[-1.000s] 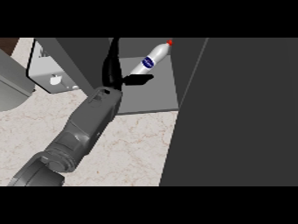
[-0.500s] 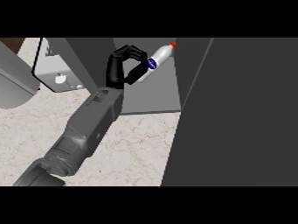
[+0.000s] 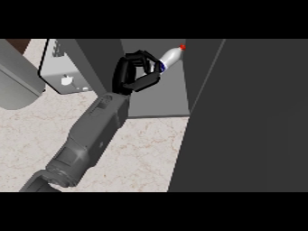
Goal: Pick up the bottled water, place it into the cabinet and close the cabinet
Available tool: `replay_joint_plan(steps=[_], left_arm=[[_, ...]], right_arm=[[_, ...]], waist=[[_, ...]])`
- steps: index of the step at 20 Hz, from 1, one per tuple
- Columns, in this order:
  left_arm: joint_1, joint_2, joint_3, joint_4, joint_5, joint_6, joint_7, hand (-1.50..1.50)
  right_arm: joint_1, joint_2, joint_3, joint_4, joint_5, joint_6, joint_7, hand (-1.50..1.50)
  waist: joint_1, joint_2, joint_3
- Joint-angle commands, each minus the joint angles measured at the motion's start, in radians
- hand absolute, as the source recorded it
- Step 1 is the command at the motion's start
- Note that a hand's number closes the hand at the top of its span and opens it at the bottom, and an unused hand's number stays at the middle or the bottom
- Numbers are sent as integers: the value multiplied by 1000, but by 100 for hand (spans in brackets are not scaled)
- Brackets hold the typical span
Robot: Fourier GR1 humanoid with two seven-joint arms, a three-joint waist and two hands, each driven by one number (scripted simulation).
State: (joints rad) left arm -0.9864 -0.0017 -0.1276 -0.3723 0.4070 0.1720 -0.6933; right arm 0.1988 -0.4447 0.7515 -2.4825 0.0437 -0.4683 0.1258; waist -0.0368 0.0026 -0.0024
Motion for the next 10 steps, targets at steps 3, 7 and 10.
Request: replay_joint_plan(steps=[3, 7, 10], left_arm=[[127, 2, -60, -218, 86, -113, 111, 150], [280, 9, -73, -395, 87, -106, 127, 150], [411, 27, -106, -519, 102, -115, 131, 150]], right_arm=[[23, -21, 24, -79, 95, -33, 55, -150], [16, -36, 20, -108, 110, -53, 93, -150], [13, -91, -48, -111, 43, -25, 77, -150]], waist=[[44, -22, 2], [63, -22, 1], [81, -26, 2]])
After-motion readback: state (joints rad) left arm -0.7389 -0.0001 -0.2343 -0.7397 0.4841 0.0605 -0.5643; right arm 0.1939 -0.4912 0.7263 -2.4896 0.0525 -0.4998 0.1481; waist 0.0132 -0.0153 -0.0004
